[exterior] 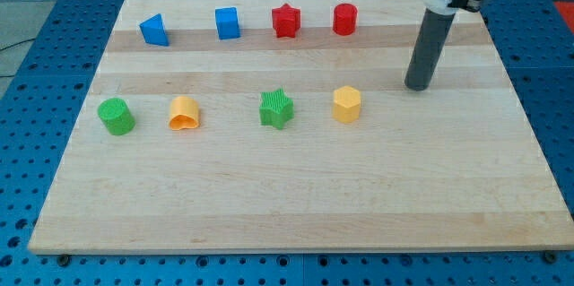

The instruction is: Place red circle below to the blue cube

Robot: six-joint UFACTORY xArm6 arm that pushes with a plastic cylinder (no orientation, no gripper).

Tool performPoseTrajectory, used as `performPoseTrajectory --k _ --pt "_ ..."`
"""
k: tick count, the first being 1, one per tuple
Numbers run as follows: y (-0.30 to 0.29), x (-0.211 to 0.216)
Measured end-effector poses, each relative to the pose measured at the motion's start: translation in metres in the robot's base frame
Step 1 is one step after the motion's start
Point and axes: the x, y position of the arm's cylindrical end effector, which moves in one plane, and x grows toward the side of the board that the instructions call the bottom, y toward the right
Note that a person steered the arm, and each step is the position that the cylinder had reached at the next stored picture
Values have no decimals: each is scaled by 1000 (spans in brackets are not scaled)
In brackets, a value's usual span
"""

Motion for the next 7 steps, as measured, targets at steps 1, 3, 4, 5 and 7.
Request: performPoseTrajectory --k 1,3,4,5,7 --pt "-38 -62" --pt "-41 -137" --pt "-127 -146" --pt "-176 -146" --pt "-184 -133"
